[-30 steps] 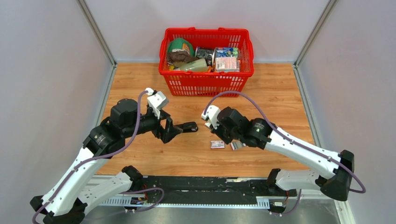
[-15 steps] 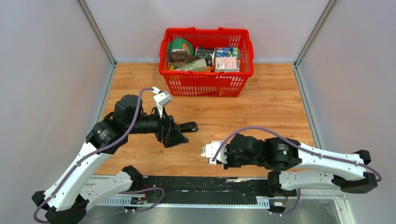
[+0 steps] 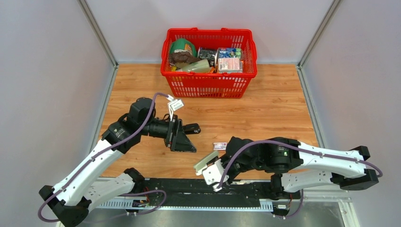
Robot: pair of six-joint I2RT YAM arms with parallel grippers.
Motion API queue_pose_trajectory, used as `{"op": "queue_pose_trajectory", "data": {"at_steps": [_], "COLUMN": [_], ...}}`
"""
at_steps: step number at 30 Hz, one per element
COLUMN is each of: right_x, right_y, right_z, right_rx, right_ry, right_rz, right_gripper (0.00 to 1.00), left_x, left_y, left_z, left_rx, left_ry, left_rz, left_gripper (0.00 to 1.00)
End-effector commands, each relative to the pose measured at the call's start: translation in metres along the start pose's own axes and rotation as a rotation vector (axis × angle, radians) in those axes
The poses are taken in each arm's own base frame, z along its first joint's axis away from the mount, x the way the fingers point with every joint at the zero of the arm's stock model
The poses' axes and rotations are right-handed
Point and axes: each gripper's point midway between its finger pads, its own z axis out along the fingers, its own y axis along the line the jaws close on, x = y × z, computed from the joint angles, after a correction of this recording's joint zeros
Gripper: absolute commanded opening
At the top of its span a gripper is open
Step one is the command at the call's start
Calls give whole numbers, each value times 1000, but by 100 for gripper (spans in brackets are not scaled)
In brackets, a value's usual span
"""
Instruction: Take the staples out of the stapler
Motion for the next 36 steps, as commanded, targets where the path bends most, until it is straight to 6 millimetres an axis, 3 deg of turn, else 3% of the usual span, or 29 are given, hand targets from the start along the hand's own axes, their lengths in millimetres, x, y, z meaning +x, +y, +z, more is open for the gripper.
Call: {"op": "queue_pose_trajectory", "data": {"at_steps": [1,8,16,36], "right_x": [-25,-39,-38,-41], "right_y": [-17,-29,-36,-46], "right_z": [-6,5,16,24], "right_rx": [12,-12,-42,-24], "right_ry": [-52,-39,30,52], "right_rz": [-144,-222,-267,-277], "right_gripper": [0,0,0,0], "left_x": [6,21,30,38], "left_y": [-7,5,8,23], "left_z": [6,20,23,29], "left_rx": [75,72,75,33], "left_ry": [39,108,136,159], "left_rz": [-21,-57,-75,-94], "left_gripper": [91,90,88,68]}}
